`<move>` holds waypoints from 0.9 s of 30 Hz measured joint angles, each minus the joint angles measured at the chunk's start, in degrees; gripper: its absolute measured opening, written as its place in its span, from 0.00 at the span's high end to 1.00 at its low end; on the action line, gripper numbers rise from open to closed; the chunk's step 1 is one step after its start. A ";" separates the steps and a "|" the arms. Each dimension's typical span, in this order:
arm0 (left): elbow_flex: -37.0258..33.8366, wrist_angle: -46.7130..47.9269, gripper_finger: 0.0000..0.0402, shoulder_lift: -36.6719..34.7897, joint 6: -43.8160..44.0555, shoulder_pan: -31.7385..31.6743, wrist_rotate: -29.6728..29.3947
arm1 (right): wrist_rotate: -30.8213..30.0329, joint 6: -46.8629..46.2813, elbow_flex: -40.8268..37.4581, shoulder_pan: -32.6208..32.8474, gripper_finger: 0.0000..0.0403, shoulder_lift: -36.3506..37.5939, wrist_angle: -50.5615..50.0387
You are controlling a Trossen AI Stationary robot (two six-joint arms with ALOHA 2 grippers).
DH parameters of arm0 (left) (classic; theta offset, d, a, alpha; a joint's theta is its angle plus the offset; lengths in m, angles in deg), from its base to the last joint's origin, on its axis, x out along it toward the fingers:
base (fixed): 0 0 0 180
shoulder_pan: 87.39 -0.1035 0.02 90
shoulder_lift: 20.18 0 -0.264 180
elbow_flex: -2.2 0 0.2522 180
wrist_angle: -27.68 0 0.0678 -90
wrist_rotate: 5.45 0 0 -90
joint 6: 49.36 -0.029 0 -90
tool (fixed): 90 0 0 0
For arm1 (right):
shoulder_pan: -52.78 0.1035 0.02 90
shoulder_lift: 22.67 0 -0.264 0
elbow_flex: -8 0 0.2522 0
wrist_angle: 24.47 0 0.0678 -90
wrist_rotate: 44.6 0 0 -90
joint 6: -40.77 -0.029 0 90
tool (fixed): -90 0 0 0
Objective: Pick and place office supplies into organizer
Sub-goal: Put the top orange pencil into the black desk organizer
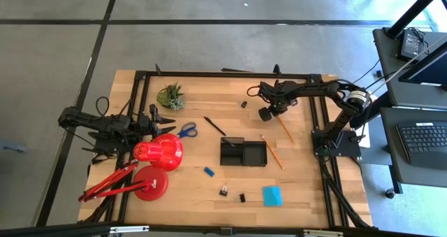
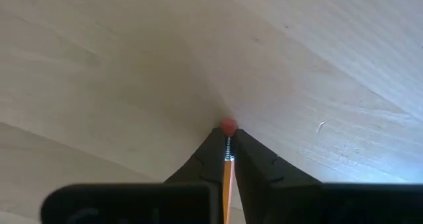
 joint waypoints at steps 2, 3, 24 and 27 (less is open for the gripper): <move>0.02 -0.01 0.72 -0.01 0.00 -0.01 0.00 | 0.21 0.88 1.07 0.58 0.94 -0.24 -0.68; 0.01 -0.01 0.72 0.00 0.00 -0.01 0.00 | 0.58 1.17 1.75 0.94 0.94 -0.24 -0.82; 0.00 0.00 0.72 0.00 0.00 -0.01 0.00 | -5.15 12.22 26.31 12.71 0.94 0.09 -5.59; 0.00 -0.02 0.72 0.01 0.00 -0.01 0.00 | -5.37 15.16 31.67 15.50 0.94 0.18 -5.26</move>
